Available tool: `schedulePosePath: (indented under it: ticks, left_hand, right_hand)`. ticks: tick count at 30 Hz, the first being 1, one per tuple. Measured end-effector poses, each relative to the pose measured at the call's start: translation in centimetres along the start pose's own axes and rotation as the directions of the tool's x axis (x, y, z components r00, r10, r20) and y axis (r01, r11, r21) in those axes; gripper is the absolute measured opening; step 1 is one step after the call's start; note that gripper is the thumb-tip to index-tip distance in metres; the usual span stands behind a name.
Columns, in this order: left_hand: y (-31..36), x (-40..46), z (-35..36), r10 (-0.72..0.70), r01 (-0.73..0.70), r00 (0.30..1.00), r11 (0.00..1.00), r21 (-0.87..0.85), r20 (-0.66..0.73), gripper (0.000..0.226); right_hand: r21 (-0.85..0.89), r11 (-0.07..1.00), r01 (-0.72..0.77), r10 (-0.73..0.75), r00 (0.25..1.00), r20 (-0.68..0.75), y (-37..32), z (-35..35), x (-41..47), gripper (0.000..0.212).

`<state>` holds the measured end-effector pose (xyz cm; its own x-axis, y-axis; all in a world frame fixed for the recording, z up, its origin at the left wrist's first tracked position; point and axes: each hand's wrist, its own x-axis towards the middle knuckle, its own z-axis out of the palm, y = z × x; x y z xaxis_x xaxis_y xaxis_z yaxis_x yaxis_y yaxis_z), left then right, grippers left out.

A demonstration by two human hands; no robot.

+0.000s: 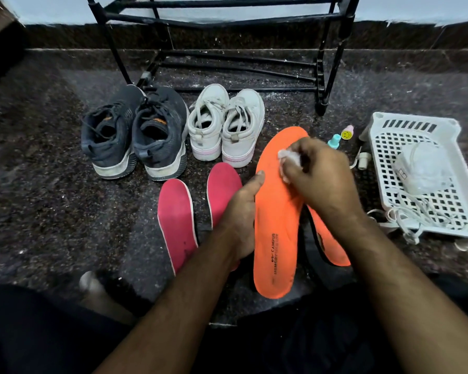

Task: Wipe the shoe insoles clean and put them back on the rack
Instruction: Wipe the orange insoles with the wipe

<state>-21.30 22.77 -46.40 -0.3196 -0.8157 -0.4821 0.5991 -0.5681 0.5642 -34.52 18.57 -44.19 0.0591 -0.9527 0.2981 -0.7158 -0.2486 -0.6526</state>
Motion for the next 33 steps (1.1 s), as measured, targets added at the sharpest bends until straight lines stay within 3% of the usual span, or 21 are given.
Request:
schedulePosePath:
  ticks: [2, 5, 7, 10, 13, 17, 22, 27, 31, 33]
  left_hand:
    - [-0.2, -0.1, 0.1, 0.003, -0.003, 1.000, 1.000, 0.018, 0.004, 0.046]
    - [0.1, 0.0, -0.1, 0.007, -0.006, 0.999, 1.000, -0.030, 0.042, 0.043]
    - [0.8, -0.1, -0.4, 0.032, -0.027, 0.997, 0.997, -0.067, 0.069, 0.052]
    - [0.7, 0.2, -0.3, 0.067, -0.067, 0.997, 0.998, -0.001, 0.048, 0.061]
    - [-0.3, 0.8, -0.3, 0.206, -0.202, 0.978, 0.970, 0.133, -0.016, 0.043]
    - [-0.1, 0.6, -0.2, 0.238, -0.236, 0.971, 0.960, 0.151, 0.009, 0.030]
    - [-0.4, 0.5, -0.1, 0.241, -0.235, 0.970, 0.954, 0.185, -0.014, 0.028]
    - [-0.3, 0.7, -0.4, 0.265, -0.259, 0.964, 0.954, 0.151, -0.023, 0.029]
    - [-0.4, 0.6, -0.5, 0.258, -0.250, 0.966, 0.949, 0.190, -0.021, 0.026]
    - [-0.4, 0.7, -0.5, 0.257, -0.249, 0.966, 0.951, 0.183, -0.022, 0.027]
  right_hand:
    - [0.002, 1.000, -0.013, 0.013, 0.999, -0.045, 0.2, -0.5, 0.1, 0.015]
    - [-0.002, 0.994, 0.107, -0.105, 0.986, 0.130, -1.5, 0.2, -1.5, 0.011]
    - [-0.026, 0.987, 0.160, -0.152, 0.971, 0.185, -2.2, 0.6, -2.1, 0.014]
    - [-0.114, 0.985, 0.133, -0.129, 0.991, 0.039, -1.3, -0.4, -1.0, 0.021]
    - [-0.120, 0.992, 0.037, -0.047, 0.996, -0.079, -0.5, -1.4, -0.5, 0.022]
    - [-0.120, 0.986, 0.116, -0.108, 0.991, 0.075, -1.4, -0.2, -1.3, 0.013]
    - [0.012, 0.993, -0.114, 0.115, 0.987, -0.113, 0.5, -2.1, 0.9, 0.022]
    - [-0.065, 0.996, 0.067, -0.066, 0.997, 0.028, -1.0, -0.2, -0.2, 0.025]
    - [-0.024, 0.991, -0.135, 0.131, 0.985, -0.116, 0.6, -1.5, 1.6, 0.031]
    - [-0.071, 0.993, -0.089, 0.082, 0.991, -0.102, 0.1, -1.0, 1.1, 0.030]
